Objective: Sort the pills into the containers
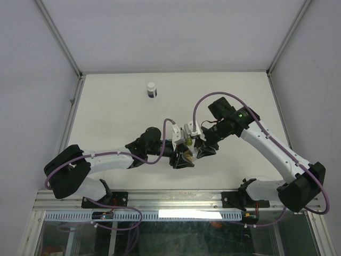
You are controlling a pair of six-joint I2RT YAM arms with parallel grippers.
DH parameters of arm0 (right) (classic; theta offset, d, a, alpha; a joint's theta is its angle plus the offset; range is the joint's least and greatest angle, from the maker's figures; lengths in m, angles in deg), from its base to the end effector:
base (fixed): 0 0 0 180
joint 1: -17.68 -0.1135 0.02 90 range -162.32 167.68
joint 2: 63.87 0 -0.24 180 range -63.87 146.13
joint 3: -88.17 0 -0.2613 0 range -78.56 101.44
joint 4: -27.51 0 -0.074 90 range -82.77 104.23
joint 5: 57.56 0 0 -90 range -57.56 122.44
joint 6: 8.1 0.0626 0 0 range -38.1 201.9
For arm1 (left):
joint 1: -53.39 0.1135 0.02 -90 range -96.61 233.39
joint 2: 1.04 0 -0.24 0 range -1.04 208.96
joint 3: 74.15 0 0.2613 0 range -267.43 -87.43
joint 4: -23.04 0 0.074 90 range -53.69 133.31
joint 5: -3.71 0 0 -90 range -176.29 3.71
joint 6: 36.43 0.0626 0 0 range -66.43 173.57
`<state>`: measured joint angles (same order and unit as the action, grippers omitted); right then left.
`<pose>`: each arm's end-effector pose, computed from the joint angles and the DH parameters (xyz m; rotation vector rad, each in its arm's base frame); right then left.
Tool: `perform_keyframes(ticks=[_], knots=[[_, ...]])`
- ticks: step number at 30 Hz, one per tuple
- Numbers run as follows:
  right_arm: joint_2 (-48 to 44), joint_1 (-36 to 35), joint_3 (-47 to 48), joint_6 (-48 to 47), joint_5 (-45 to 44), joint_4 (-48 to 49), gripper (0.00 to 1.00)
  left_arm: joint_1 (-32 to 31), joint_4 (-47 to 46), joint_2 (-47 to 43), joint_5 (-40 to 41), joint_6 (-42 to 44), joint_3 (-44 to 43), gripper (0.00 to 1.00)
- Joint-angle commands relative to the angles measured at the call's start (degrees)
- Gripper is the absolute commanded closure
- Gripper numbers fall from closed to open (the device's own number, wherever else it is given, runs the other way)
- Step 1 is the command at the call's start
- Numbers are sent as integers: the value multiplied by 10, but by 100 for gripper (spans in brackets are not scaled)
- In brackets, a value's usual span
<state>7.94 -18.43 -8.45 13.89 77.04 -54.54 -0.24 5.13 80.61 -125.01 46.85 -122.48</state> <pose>0.1685 0.1774 0.2822 -2.0618 1.3857 0.8601 0.1594 -0.2824 0.1748 1.2442 1.5676 -1.3274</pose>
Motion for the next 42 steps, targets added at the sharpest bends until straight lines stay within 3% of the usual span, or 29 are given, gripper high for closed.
perform_keyframes(ticks=[1,4,6,10,13,15,23,35,42], knots=[[-5,-11,49,-348,31,-42,100,23,-87,39,-171,-46,-22,100],[-2,-11,56,-321,36,-26,100,26,-73,42,-174,-39,-28,100],[-9,-11,50,-232,36,14,100,25,-67,36,-159,-33,-24,100],[-28,-6,35,3,27,93,43,24,-61,18,-94,-20,-13,100],[-35,14,31,128,38,104,18,19,-50,7,-35,-8,-5,100],[-34,23,34,223,33,110,11,14,-43,-17,6,1,-1,100],[-13,39,9,385,-16,101,12,-9,-35,-40,101,16,4,100],[23,39,32,371,19,66,42,-13,-29,-42,105,21,6,100],[22,42,48,357,11,49,43,-12,-27,-44,101,23,9,100]])
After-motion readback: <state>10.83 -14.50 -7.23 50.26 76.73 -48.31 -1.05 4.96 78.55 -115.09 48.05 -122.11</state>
